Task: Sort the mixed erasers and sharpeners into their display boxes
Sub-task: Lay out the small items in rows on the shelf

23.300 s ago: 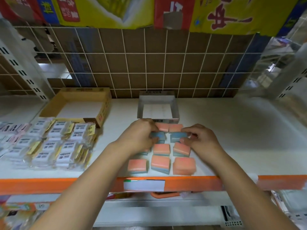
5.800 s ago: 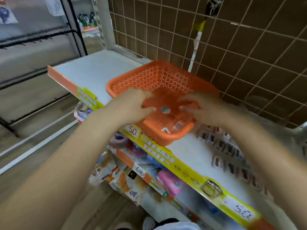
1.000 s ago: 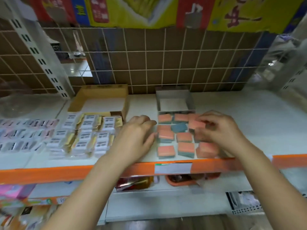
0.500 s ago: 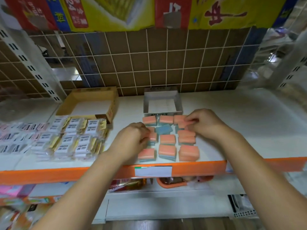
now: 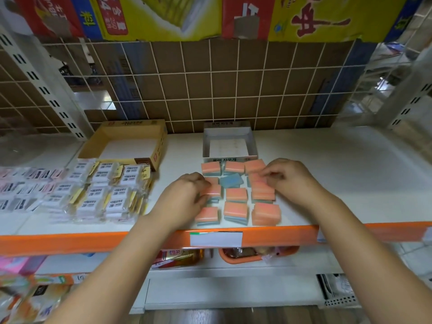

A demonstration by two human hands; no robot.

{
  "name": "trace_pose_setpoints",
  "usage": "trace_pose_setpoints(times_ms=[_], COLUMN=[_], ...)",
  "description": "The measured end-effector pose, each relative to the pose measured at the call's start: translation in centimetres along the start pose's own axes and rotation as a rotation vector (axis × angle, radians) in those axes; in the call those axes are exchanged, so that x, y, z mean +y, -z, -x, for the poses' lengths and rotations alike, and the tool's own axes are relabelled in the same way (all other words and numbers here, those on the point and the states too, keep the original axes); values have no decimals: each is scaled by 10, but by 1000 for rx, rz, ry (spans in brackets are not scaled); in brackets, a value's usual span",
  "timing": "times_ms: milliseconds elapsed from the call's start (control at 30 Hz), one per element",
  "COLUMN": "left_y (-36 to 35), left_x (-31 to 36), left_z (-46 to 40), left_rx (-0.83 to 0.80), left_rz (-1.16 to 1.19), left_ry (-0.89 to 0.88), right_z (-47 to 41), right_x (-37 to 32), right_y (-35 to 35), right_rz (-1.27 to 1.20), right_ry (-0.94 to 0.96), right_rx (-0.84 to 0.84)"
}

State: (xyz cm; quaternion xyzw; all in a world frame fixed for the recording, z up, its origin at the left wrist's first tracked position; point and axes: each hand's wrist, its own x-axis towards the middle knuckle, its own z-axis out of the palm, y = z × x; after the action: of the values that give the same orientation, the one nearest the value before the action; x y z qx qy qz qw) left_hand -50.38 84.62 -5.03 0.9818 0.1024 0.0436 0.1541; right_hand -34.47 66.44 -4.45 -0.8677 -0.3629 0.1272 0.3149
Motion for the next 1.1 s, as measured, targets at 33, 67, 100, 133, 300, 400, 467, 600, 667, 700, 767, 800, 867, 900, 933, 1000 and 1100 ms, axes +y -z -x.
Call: trace_pose_setpoints(times_ms=[33, 67, 100, 133, 300, 400, 467, 600, 667, 700, 767, 800, 867, 900, 933, 1000, 1100], left_y=[-1, -1, -2, -2, 3, 19, 33, 62, 75, 81, 90, 95, 103, 108, 113, 124, 142], left_x=[-1, -2, -2, -3, -4, -12, -22, -50, -67, -77, -103, -118, -148, -164, -181, -214, -260], left_z=[0, 0, 0, 0, 4, 14, 23, 55, 77, 89, 114, 129, 159, 174, 189, 218, 255], left_rx=[4, 7, 13, 18, 84, 176, 233, 339, 385, 408, 446, 461, 496, 514, 524, 516, 530], left_rz=[1, 0, 3, 8, 40, 47, 23, -42, -56, -67, -73, -70, -62, -60, -60, -71, -101], left_ry=[-5, -7, -11, -16, -47, -62, -51, 10, 50, 66, 121, 155, 202, 222, 244, 288, 325], right_z=[2, 4, 6, 7, 11, 11, 9, 2, -1, -3, -7, -9, -13, -15, -16, -18, -21], right_x=[1, 1, 1, 0, -6, -22, -44, -99, -128, -143, -172, -186, -216, -231, -248, -281, -324], right_y=[-1, -2, -2, -2, -2, -5, -12, -39, -57, -68, -89, -100, -123, -135, -147, -171, -204], right_rz=[-10, -16, -14, -3, 89, 129, 141, 207, 219, 224, 231, 240, 248, 247, 244, 231, 255], right_ry=[11, 18, 26, 36, 57, 121, 200, 374, 434, 461, 513, 536, 577, 591, 599, 616, 655], right_rx=[19, 33, 43, 48, 62, 107, 107, 29, -2, -11, -29, -44, -72, -80, -85, -94, -111])
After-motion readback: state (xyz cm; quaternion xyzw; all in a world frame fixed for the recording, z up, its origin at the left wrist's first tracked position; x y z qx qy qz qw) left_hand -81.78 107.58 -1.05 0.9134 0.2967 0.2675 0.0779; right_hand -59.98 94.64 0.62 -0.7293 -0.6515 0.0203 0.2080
